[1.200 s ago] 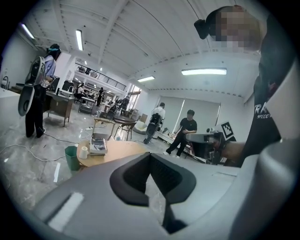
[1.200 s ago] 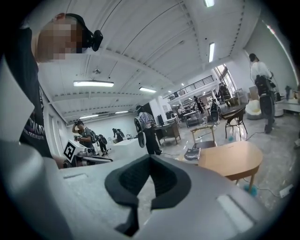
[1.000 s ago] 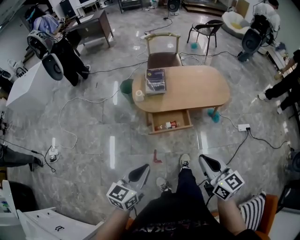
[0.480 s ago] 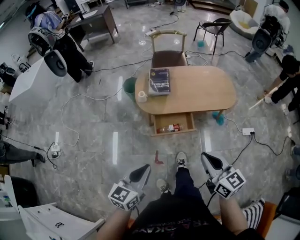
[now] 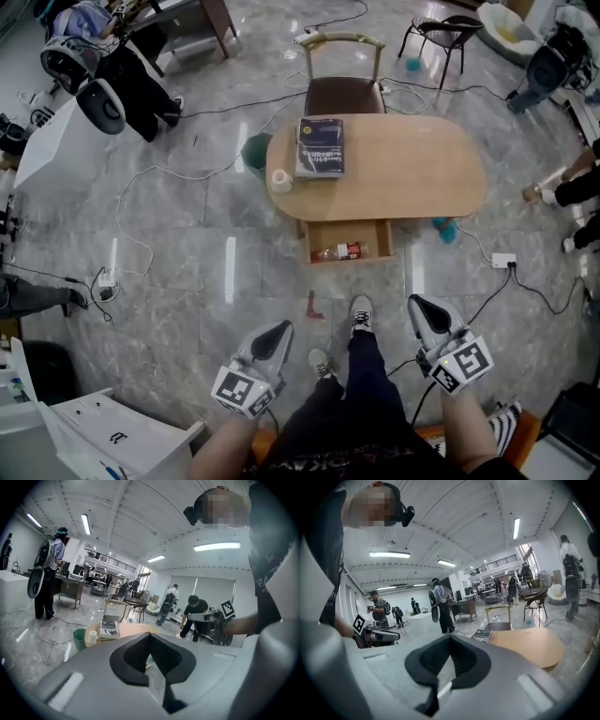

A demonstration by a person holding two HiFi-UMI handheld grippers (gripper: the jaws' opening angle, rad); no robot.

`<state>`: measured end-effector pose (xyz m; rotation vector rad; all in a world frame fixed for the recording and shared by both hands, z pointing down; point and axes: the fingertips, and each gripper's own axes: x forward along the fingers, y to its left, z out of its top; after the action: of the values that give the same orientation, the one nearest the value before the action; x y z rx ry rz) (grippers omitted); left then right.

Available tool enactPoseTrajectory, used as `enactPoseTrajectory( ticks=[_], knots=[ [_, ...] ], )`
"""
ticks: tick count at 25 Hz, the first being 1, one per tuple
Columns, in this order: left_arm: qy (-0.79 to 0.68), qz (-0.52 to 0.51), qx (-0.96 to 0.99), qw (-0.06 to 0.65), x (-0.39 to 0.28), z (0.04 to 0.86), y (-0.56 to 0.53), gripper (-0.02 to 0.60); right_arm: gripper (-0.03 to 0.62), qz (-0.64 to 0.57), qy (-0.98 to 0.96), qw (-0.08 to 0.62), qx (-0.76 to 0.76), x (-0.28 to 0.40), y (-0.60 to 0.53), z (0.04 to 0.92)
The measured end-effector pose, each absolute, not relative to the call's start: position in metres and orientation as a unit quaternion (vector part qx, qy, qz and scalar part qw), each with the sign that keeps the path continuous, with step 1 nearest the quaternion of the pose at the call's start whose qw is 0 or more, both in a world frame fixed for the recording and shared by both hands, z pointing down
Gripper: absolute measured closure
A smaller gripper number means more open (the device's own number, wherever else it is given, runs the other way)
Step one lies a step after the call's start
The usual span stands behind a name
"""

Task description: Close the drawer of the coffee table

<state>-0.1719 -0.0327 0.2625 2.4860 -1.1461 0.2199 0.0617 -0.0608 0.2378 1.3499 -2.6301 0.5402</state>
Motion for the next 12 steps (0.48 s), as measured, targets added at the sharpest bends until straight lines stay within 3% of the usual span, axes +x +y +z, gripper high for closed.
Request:
enactPoseTrajectory(
  ticks=[12],
  knots=[
    [-0.431, 0.122, 0.867, 0.218, -0.156, 0.379, -0.1, 0.584, 0.594, 0.197, -0.87, 0.083, 0.443, 0.081, -0.149, 0.334]
  ],
)
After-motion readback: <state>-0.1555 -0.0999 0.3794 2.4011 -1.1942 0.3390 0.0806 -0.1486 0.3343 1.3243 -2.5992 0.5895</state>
